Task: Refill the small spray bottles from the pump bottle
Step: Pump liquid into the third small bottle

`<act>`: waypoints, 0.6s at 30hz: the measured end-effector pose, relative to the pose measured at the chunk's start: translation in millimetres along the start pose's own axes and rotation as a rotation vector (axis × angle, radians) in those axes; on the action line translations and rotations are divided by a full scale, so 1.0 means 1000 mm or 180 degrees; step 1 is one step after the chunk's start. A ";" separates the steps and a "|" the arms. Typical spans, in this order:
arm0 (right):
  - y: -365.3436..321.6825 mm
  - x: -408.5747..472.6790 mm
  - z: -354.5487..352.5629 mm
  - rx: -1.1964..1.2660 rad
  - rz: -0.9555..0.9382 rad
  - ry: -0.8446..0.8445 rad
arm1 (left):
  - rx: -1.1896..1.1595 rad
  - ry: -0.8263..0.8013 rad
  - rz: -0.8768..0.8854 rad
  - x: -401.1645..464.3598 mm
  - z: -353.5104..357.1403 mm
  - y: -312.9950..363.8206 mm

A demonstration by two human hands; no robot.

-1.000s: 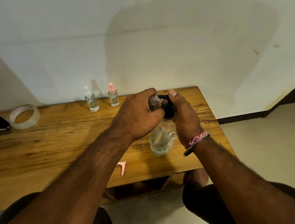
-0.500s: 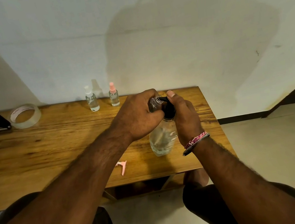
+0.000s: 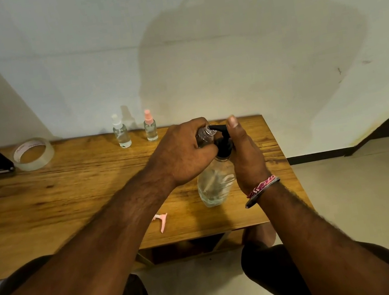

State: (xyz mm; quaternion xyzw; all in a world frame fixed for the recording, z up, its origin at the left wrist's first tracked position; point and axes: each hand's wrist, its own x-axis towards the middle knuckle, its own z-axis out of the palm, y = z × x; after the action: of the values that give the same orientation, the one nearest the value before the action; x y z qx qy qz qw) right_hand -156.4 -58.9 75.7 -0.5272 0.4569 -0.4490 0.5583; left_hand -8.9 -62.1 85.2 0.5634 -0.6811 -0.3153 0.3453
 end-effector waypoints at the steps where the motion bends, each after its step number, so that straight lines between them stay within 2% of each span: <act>1: -0.002 -0.001 0.001 -0.0007 0.0006 0.0003 | 0.0000 -0.0003 0.0002 0.000 0.000 0.000; 18: 0.003 0.004 0.002 -0.0012 0.0049 0.0181 | 0.0067 0.0036 0.0065 0.000 0.002 -0.002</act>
State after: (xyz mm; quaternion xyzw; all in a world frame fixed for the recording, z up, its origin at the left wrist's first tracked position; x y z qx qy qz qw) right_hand -153.6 -62.3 72.4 -0.5118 0.4774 -0.4587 0.5475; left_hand -9.1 -62.8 82.6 0.5618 -0.6881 -0.3014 0.3465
